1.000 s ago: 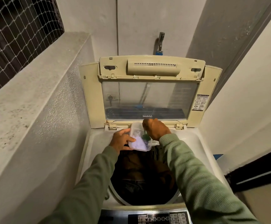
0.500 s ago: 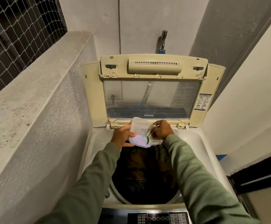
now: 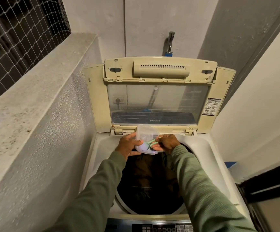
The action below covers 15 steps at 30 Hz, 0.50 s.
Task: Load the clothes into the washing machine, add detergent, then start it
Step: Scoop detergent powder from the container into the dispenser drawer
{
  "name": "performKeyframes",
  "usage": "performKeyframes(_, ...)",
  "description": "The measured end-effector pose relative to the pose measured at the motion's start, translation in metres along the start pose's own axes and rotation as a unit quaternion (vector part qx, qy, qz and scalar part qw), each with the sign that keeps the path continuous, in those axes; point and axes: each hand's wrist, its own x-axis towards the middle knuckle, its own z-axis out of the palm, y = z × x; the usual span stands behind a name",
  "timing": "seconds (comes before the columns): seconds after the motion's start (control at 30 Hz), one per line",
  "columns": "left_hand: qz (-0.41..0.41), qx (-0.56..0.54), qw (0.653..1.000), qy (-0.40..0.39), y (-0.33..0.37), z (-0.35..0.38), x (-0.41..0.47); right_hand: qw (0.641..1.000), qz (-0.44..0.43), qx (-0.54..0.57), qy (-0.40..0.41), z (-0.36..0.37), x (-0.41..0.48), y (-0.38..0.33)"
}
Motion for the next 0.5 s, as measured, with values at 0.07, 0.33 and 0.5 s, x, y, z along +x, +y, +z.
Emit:
performKeyframes(0.07, 0.008, 0.002, 1.000, -0.005, -0.001, 0.002, 0.001, 0.999, 0.010, 0.033, -0.007, 0.002, 0.000, 0.002)
performKeyframes(0.33, 0.018, -0.011, 1.000, -0.009, -0.003, -0.004, 0.001, 0.993, 0.014, 0.105, -0.053, -0.005, -0.006, 0.005)
performKeyframes(0.5, -0.001, -0.041, 0.999, 0.032, -0.009, -0.019, 0.002, 0.987, 0.001, 0.152, -0.048, -0.017, -0.007, 0.003)
